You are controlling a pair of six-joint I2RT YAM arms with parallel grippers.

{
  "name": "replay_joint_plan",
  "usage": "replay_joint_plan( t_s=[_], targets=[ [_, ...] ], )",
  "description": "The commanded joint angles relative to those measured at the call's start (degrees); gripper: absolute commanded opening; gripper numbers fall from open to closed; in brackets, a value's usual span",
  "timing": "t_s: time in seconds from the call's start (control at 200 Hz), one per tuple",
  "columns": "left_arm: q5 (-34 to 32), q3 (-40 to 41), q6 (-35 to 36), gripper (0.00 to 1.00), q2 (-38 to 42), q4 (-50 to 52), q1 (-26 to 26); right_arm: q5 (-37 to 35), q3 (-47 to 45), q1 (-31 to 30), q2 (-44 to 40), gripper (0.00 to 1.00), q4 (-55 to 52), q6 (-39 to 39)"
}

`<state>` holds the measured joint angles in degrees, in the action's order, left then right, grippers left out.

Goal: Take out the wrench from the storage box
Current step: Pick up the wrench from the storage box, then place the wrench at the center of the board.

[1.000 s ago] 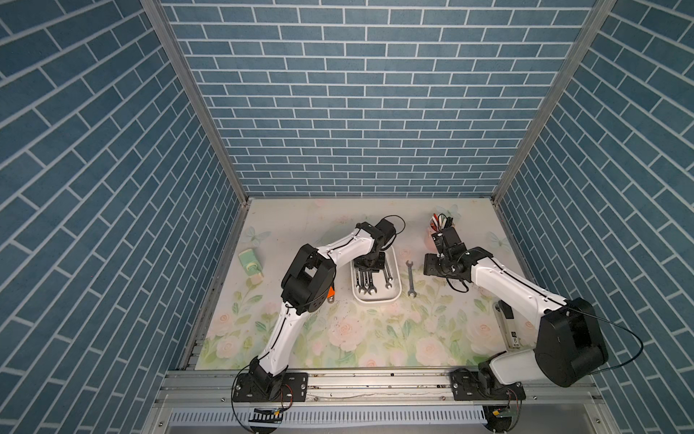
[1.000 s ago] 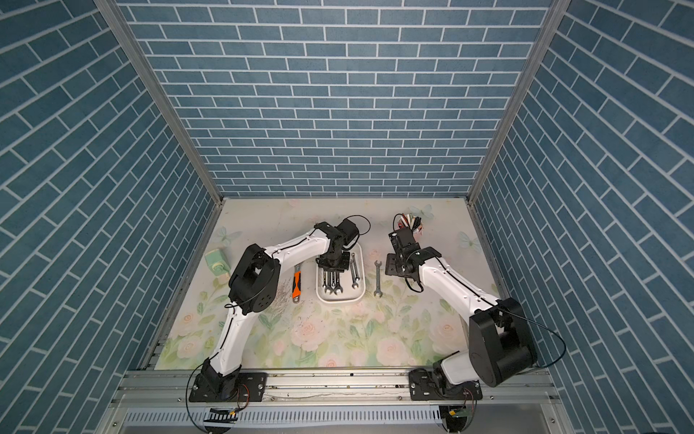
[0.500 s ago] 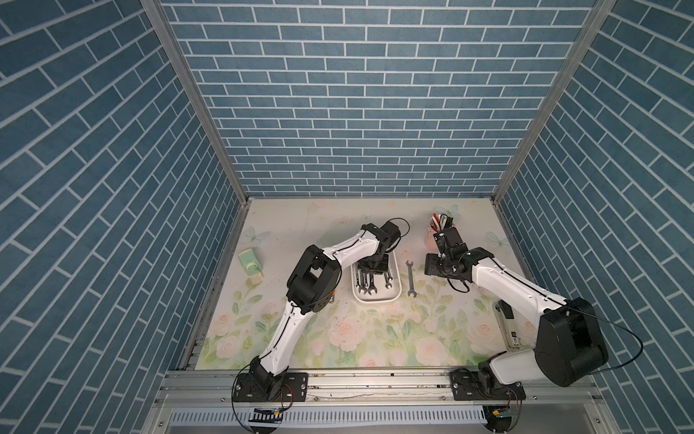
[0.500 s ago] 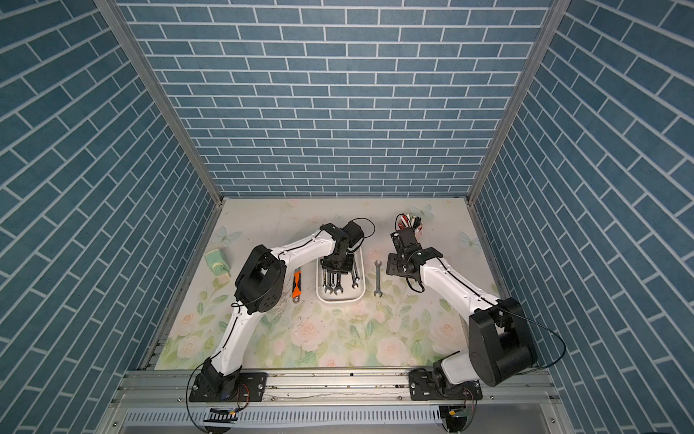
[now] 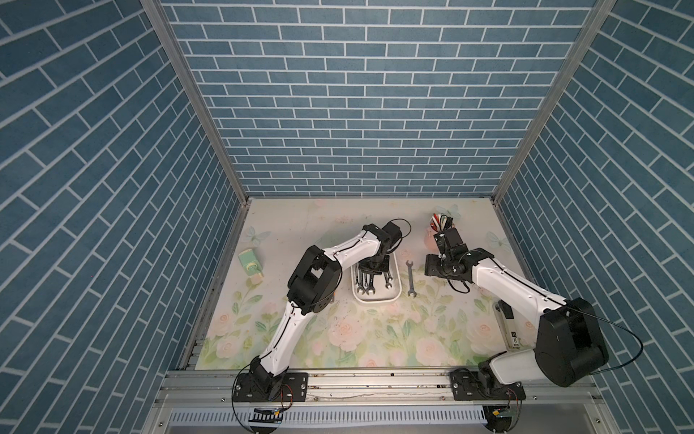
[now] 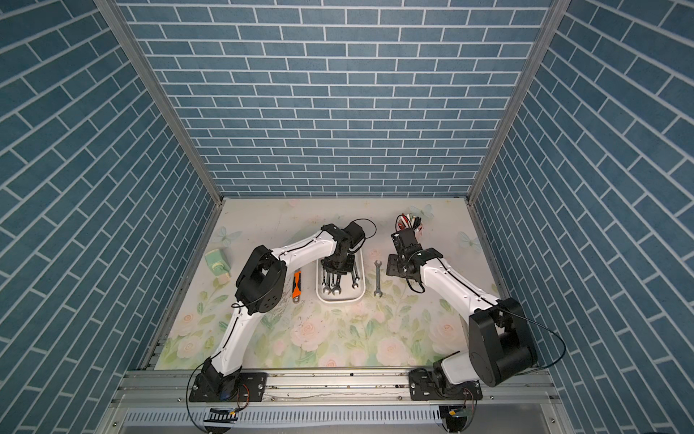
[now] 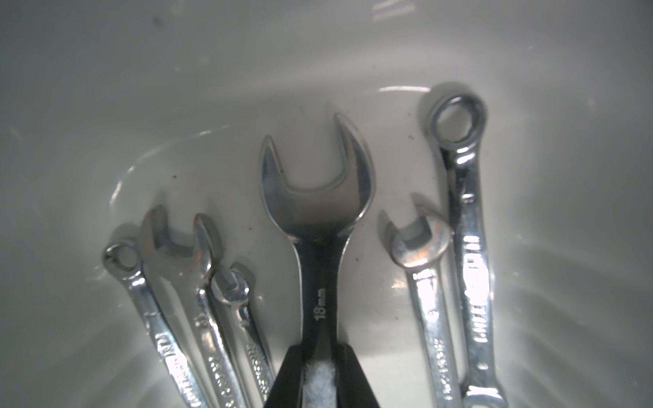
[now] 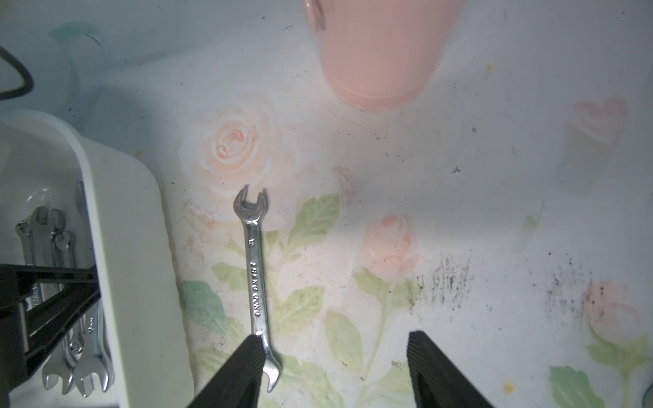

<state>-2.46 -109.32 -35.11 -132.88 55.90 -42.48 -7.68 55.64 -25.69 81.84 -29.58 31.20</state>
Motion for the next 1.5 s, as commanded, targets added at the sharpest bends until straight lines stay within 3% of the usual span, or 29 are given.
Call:
replay_joint_plan(
  t_s=[0.0, 0.49, 0.79, 1.095, 1.495],
  targets=[
    [0.0, 0.21, 0.22, 0.17, -2.3, 2.3, -0.3, 0.37, -0.57, 0.37, -1.68, 0.68, -0.82, 0.57],
    [-0.61, -6.95, 0.19, 0.15, 2.59, 6.52, 0.65, 0.65, -0.08, 0.42, -2.04, 0.68, -2.04, 0.36],
    [-1.72, -7.44, 0.92, 0.15, 8.07, 8.84, 4.21, 1.35, 0.34, 0.38, -1.95, 0.68, -2.41, 0.44],
    [-2.02, 0.67, 3.15, 0.15, 15.6, 7.2, 10.72, 1.71, 0.61, 0.38, -1.73, 0.68, -2.59, 0.53],
    [-0.88, 17.55, 7.33, 0.15, 22.87, 0.58, 19.78, 3.02, 1.52, 0.39, -0.5, 0.68, -2.63, 0.79]
  ],
)
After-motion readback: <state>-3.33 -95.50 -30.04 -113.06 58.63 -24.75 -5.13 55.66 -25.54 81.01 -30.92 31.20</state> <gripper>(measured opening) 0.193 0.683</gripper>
